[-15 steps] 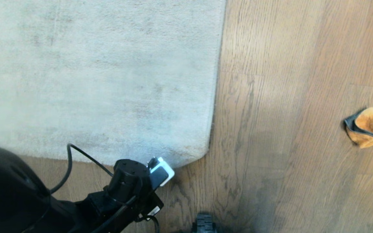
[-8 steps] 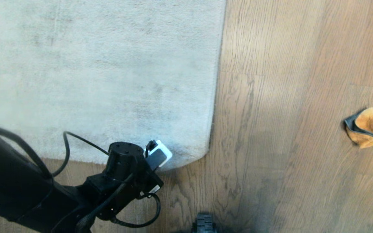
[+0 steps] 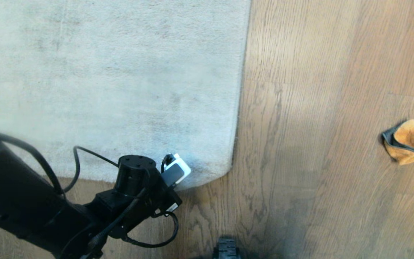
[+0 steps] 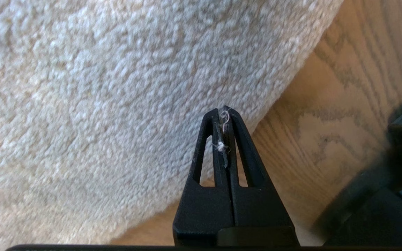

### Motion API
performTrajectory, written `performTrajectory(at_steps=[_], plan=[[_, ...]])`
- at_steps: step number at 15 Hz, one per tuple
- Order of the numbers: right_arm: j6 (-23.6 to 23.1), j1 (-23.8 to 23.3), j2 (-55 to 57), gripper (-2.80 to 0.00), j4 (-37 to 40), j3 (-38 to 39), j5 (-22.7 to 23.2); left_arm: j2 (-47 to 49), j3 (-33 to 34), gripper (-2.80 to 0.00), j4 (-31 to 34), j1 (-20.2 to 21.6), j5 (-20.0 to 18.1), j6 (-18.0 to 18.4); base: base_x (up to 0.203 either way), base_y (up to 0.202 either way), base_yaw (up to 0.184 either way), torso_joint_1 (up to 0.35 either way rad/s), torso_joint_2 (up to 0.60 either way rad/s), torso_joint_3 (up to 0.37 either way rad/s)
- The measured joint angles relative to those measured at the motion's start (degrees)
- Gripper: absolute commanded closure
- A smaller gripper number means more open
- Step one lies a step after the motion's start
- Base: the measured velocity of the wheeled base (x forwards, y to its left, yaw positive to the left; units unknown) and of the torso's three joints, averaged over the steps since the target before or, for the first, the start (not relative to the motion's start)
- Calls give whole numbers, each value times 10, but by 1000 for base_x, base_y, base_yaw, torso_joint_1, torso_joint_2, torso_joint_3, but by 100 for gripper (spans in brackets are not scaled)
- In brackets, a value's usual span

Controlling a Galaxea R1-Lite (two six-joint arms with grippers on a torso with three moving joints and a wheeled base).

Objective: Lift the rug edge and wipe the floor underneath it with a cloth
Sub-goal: Lay down the carpet

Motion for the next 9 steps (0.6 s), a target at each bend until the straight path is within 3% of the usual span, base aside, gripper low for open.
performTrajectory(at_steps=[9], plan=[[0,0,0,0,0,0,0,21,5,0,-20,-1,-22,-8,0,0,0,0,0,0]])
